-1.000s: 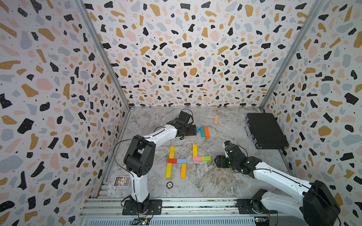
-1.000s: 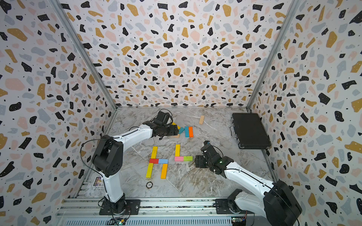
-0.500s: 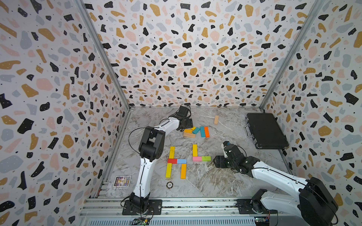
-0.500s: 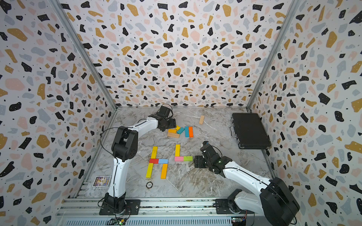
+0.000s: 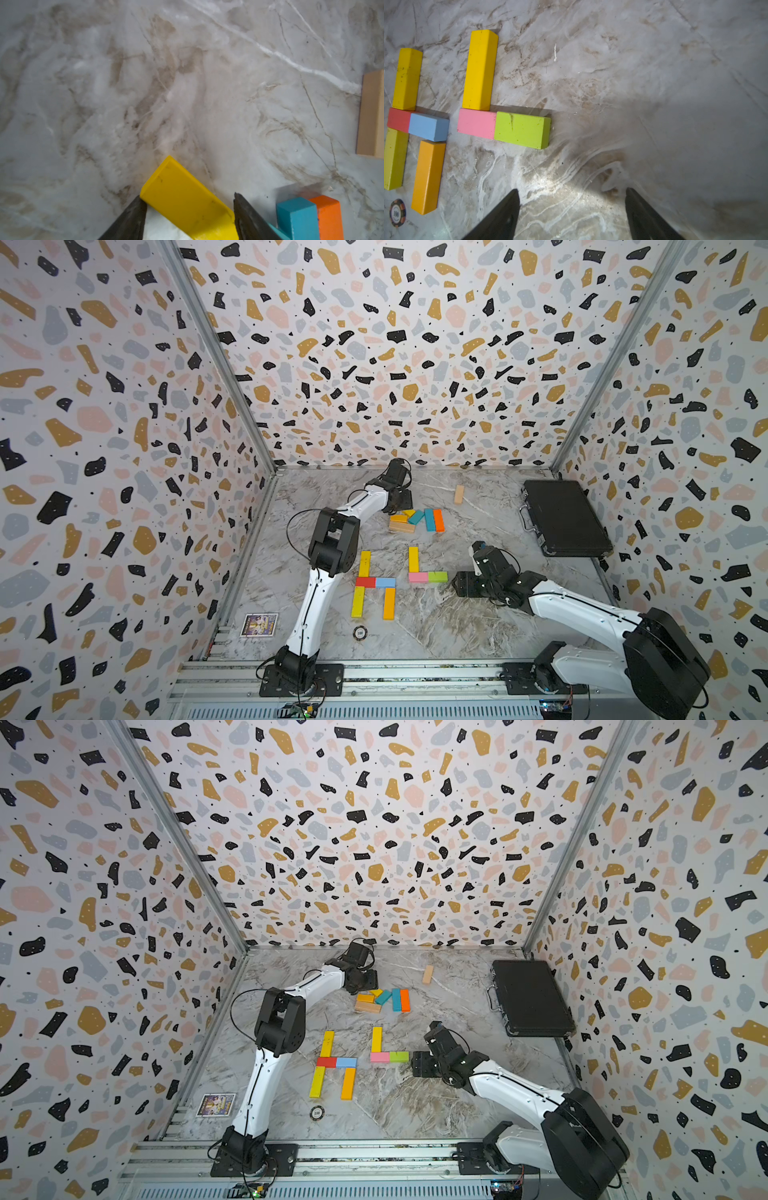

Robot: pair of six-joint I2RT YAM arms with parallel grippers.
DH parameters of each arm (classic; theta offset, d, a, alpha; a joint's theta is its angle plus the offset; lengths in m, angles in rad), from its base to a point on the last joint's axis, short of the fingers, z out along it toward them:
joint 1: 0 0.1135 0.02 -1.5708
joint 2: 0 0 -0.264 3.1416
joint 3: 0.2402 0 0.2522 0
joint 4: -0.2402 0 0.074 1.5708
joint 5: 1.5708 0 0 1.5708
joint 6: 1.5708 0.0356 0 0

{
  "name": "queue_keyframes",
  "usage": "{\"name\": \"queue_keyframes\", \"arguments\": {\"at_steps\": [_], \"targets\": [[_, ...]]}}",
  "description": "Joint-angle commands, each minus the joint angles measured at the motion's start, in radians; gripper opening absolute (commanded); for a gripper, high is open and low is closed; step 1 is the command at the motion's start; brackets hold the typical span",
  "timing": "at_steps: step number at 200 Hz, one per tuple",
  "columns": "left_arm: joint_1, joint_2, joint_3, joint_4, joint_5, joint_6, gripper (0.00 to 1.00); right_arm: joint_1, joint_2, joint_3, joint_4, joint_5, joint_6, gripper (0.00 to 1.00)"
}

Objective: Assemble the letter h with building blocks
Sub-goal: Pick up the building block from the center of the board.

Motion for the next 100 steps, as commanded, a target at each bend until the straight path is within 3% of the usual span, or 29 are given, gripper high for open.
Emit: {"name": "queue_keyframes", "arguments": {"at_steps": [1, 40, 100], "targets": [[-0.038, 0.048, 0.079, -0.076, -0.053, 0.067, 0.63, -0.005, -0.002, -0.007, 0.009, -0.01, -0.01, 0.82], [-0.056, 0.155, 0.268, -0.246, -0.195, 0.162, 0.55, -0.008, -0.001, -0.013, 0.013, -0.016, -0.012, 0.82], [-0.056, 0.175, 0.299, -0.197, -0.238, 0.221, 0.35, -0.011, 0.004, -0.019, 0.028, -0.013, -0.007, 0.81]]}}
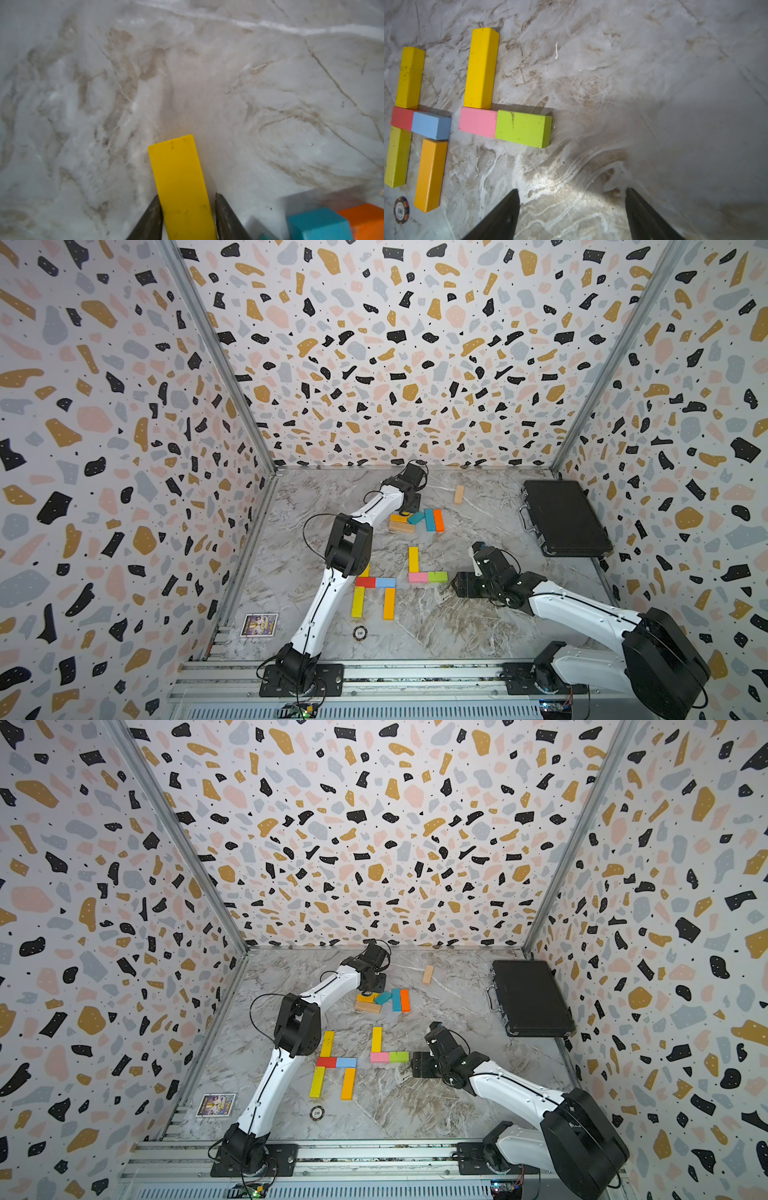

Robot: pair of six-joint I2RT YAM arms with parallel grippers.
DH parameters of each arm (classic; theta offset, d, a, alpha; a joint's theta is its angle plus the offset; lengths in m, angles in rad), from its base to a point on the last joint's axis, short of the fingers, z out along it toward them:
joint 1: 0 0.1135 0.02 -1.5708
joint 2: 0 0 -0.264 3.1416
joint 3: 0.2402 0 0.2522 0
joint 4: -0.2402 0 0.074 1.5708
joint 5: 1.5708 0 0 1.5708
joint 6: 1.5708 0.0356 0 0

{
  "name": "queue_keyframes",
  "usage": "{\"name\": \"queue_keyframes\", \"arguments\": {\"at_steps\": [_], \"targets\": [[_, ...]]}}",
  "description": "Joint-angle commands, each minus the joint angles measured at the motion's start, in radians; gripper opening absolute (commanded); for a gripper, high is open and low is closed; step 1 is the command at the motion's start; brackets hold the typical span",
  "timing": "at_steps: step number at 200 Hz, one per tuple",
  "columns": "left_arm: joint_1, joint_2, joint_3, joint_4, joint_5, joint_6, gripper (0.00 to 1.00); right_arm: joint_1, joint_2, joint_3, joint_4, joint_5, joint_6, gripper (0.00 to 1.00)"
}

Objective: Assemble the letter h with building blocks
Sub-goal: Pick up the building block from the center of the board.

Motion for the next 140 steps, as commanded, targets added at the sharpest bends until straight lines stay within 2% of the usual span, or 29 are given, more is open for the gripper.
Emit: {"name": "queue_keyframes", "arguments": {"at_steps": [1, 47, 73, 99, 140], "targets": [[0.006, 0.025, 0.026, -0.008, -0.037, 0.043, 0.35, -0.005, 0.004, -0.008, 0.013, 0.005, -0.006, 0.82], [0.011, 0.015, 0.079, 0.074, -0.068, 0.079, 0.26, -0.006, 0.005, -0.018, 0.008, 0.032, -0.002, 0.81], [0.026, -0.093, 0.034, 0.116, -0.074, 0.069, 0.22, -0.012, -0.018, -0.027, -0.015, 0.094, 0.012, 0.81], [0.027, -0.287, -0.172, 0.182, -0.051, 0.0, 0.2, -0.023, -0.047, -0.048, -0.002, 0.103, 0.023, 0.82], [-0.016, -0.628, -0.616, 0.278, -0.01, -0.127, 0.19, -0.036, -0.042, -0.06, 0.013, 0.1, 0.03, 0.82]]}}
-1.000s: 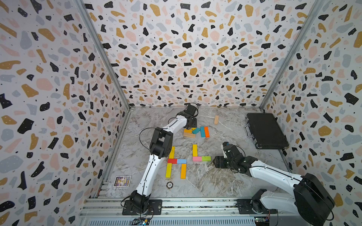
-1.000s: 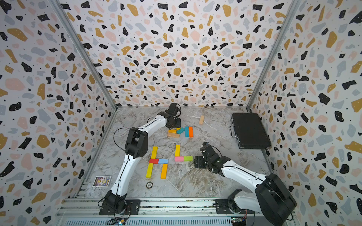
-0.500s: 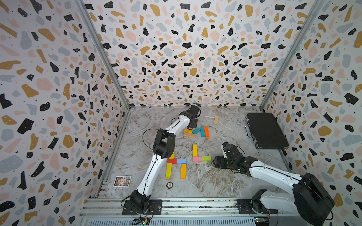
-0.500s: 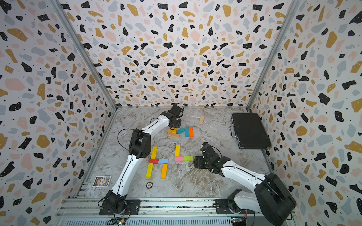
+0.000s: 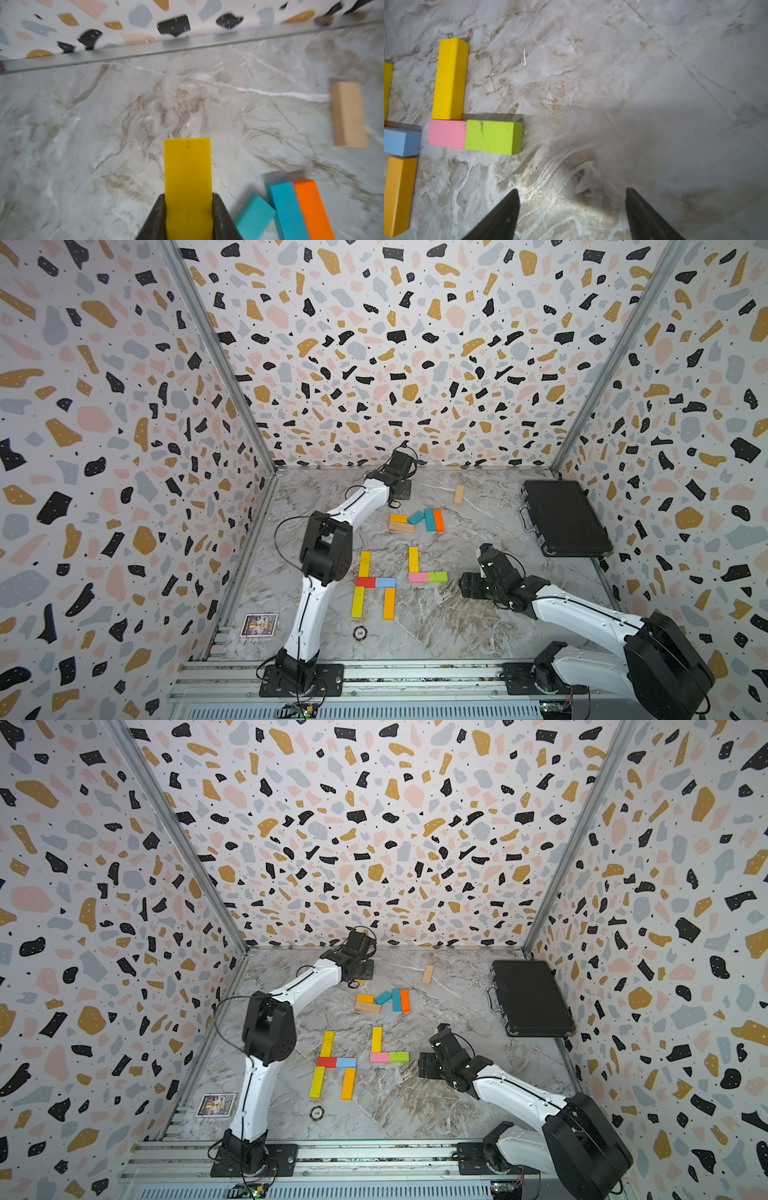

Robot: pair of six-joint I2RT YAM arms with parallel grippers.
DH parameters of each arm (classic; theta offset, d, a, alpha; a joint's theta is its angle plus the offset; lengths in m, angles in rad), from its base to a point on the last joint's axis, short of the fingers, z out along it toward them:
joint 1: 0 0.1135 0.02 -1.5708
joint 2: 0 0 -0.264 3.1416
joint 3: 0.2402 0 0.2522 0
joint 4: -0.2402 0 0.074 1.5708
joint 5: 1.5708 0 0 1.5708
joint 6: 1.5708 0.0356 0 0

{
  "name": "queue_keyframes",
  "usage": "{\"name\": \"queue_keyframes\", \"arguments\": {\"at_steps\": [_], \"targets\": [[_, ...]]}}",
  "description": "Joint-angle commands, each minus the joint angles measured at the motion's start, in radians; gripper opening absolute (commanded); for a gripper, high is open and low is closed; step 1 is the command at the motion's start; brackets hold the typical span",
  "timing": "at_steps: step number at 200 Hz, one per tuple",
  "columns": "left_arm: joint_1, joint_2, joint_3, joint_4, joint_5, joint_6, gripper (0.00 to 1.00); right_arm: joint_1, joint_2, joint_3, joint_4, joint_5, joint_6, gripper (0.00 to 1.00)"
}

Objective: Assemble the letter h with building blocks
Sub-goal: Pick up the building block from the center of the board, then place the building block at the center of the board.

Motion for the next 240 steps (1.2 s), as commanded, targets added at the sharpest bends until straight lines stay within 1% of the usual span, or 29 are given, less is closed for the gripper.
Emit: {"name": "queue_keyframes", "arguments": {"at_steps": [1, 22, 37, 58, 78, 99, 109, 128, 149, 162, 178, 184, 203, 240], "targets": [[-0.036, -0.184, -0.195, 0.093, 0.034, -0.099, 0.19, -0.008, -0.013, -0.011, 0.002, 0.019, 0.014, 0.82], [-0.091, -0.375, -0.429, 0.141, 0.027, -0.151, 0.19, -0.015, -0.006, -0.024, 0.016, 0.025, 0.017, 0.82], [-0.142, -0.494, -0.568, 0.143, 0.01, -0.182, 0.19, -0.021, -0.002, -0.034, 0.018, 0.024, 0.019, 0.82], [-0.238, -0.648, -0.753, 0.154, -0.016, -0.242, 0.19, -0.026, -0.008, -0.04, 0.025, 0.017, 0.02, 0.82], [-0.34, -0.75, -0.866, 0.125, -0.049, -0.298, 0.19, -0.03, -0.015, -0.045, 0.025, 0.024, 0.02, 0.82], [-0.442, -0.817, -0.948, 0.066, -0.093, -0.374, 0.19, -0.033, -0.018, -0.051, 0.023, 0.022, 0.023, 0.82], [-0.485, -0.845, -0.991, 0.068, -0.1, -0.419, 0.19, -0.034, -0.021, -0.051, 0.025, 0.019, 0.024, 0.82], [-0.559, -0.852, -1.04, 0.087, -0.097, -0.479, 0.2, -0.036, -0.024, -0.052, 0.026, 0.019, 0.026, 0.82], [-0.617, -0.769, -1.025, 0.09, -0.077, -0.516, 0.21, -0.038, -0.024, -0.054, 0.024, 0.02, 0.025, 0.82], [-0.63, -0.703, -1.01, 0.104, -0.047, -0.534, 0.2, -0.039, -0.027, -0.055, 0.02, 0.022, 0.026, 0.82], [-0.637, -0.66, -1.006, 0.129, -0.018, -0.54, 0.19, -0.042, -0.034, -0.057, 0.019, 0.023, 0.026, 0.82], [-0.641, -0.652, -1.008, 0.136, -0.017, -0.576, 0.19, -0.044, -0.037, -0.059, 0.017, 0.025, 0.027, 0.82], [-0.643, -0.641, -1.021, 0.148, -0.013, -0.615, 0.2, -0.051, -0.044, -0.062, 0.017, 0.025, 0.029, 0.82], [-0.643, -0.601, -1.004, 0.116, -0.02, -0.643, 0.21, -0.062, -0.049, -0.065, 0.018, 0.014, 0.034, 0.82]]}}
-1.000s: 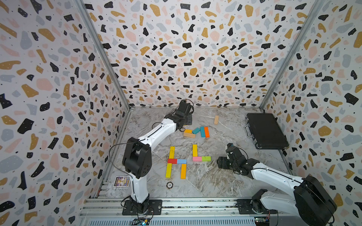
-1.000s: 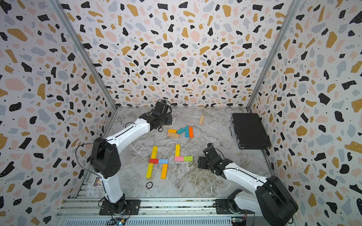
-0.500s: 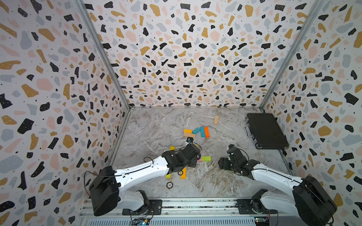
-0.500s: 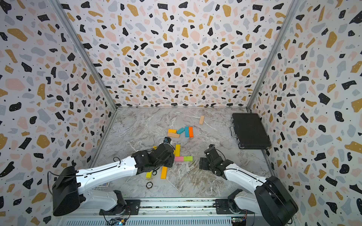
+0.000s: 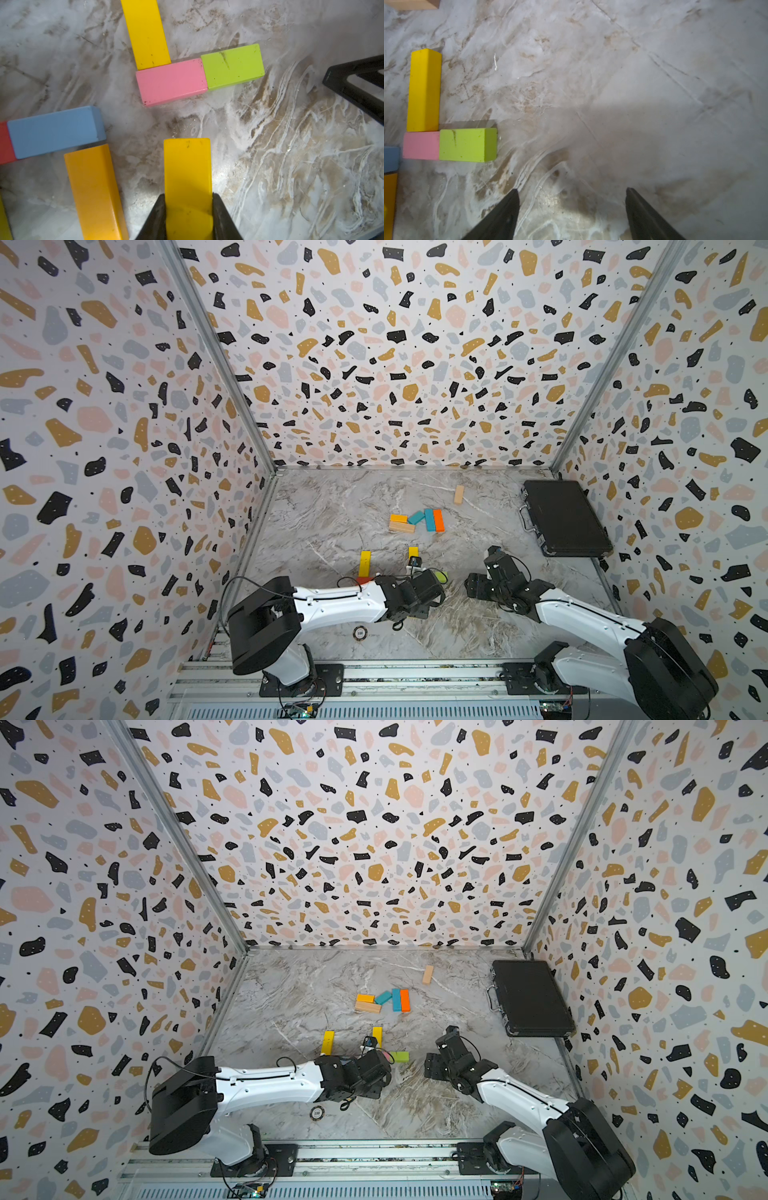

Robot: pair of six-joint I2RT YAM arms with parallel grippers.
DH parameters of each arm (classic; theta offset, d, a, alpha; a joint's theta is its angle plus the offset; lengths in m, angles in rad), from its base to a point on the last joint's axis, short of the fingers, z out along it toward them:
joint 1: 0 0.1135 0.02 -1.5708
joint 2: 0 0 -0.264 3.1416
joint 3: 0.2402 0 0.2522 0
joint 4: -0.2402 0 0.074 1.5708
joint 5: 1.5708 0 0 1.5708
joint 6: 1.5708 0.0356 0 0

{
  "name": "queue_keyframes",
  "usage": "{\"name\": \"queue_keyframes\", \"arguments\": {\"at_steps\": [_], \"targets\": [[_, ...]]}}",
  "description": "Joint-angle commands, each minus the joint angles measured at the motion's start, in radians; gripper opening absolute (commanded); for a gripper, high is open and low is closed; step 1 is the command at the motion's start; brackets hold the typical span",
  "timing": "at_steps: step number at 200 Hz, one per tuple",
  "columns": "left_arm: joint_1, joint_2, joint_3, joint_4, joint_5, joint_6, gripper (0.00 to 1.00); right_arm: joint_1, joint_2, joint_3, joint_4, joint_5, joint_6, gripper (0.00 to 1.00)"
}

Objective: Assemble the letter h with building blocks
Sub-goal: Place the building block at the center of the board.

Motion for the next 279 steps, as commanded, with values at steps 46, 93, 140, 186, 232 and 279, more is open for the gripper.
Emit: {"name": "queue_keyframes", "arguments": {"at_steps": [46, 93, 140, 186, 232, 279], "targets": [[-0.004, 0.083, 0.031, -0.003, -0.016, -0.046, 0.2, -0.014, -0.035, -0.015, -0.006, -0.003, 0.014, 0.82], [-0.002, 0.131, 0.071, -0.054, -0.058, -0.044, 0.18, -0.021, -0.051, -0.02, -0.007, -0.01, 0.016, 0.82], [0.016, 0.149, 0.08, -0.071, -0.071, -0.061, 0.18, -0.025, -0.054, -0.024, -0.001, -0.022, 0.021, 0.82], [0.022, 0.176, 0.096, -0.073, -0.069, -0.061, 0.17, -0.028, -0.054, -0.025, 0.004, -0.031, 0.024, 0.82], [0.036, 0.183, 0.1, -0.069, -0.077, -0.064, 0.17, -0.031, -0.048, -0.028, 0.011, -0.041, 0.026, 0.82], [0.042, 0.196, 0.105, -0.055, -0.069, -0.058, 0.17, -0.034, -0.051, -0.03, 0.015, -0.047, 0.028, 0.82]]}}
